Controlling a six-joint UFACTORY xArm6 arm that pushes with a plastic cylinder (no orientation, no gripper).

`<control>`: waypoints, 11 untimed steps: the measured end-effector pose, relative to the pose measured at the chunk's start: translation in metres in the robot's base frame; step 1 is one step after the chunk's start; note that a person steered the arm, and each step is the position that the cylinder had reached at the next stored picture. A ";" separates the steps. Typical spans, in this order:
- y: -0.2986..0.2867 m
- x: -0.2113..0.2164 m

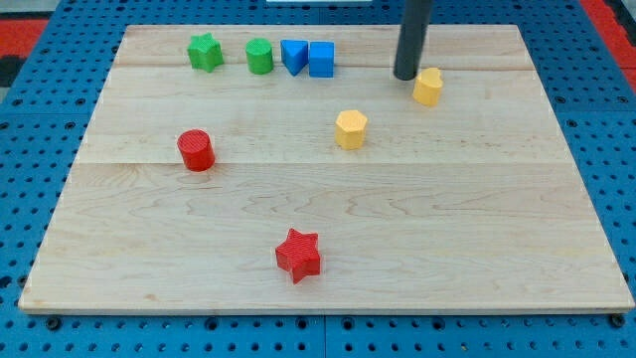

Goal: Place the yellow hexagon to the bottom of the yellow heart

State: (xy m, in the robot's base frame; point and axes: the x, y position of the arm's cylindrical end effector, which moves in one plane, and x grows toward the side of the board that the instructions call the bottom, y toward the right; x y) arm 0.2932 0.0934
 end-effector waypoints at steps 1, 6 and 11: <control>-0.078 0.021; -0.086 0.134; 0.038 0.133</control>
